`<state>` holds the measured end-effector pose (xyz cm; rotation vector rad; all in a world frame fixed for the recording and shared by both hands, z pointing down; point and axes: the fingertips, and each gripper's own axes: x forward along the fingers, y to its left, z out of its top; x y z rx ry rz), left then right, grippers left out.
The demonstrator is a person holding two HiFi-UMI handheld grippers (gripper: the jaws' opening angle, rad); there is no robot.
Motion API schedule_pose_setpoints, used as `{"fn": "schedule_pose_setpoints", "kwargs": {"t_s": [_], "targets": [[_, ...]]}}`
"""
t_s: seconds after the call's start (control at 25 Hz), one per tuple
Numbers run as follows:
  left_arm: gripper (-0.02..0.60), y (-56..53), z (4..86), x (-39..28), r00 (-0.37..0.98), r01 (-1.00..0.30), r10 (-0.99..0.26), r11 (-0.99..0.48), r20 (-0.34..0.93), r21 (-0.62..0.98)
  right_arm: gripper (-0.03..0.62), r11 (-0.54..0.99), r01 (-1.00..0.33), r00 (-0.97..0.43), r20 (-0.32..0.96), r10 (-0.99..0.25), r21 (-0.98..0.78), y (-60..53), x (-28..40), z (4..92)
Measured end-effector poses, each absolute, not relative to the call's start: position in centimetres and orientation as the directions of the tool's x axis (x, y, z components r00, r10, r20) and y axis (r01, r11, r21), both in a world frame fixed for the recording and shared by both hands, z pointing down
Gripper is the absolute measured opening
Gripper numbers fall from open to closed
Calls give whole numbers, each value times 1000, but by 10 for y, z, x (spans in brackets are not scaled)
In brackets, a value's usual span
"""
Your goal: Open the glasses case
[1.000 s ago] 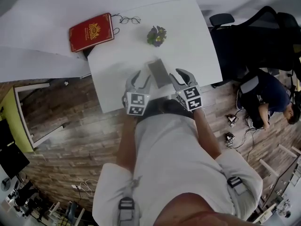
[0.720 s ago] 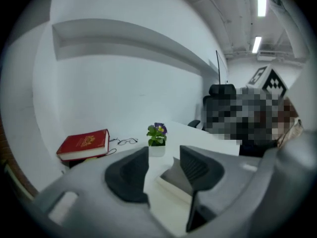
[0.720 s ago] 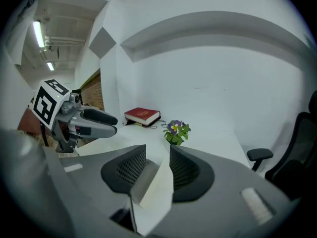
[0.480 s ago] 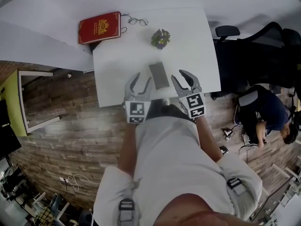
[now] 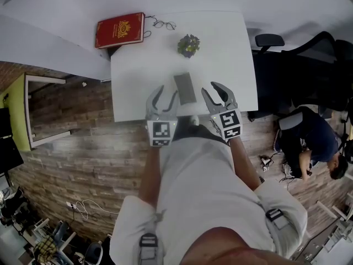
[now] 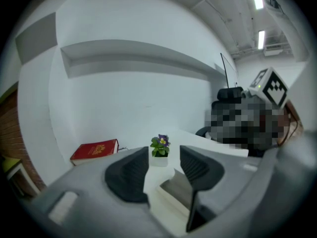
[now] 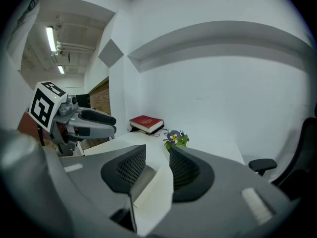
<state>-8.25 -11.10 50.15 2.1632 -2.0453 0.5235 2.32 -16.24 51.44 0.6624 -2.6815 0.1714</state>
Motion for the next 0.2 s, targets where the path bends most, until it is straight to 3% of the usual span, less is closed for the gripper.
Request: {"fn": "schedule_pose_setpoints", "kwargs": {"t_s": [0.2], "targets": [[195, -114, 498, -80, 1, -986, -949, -54, 317, -160, 138, 886, -463, -826, 379, -418, -29, -167, 28, 514]]}}
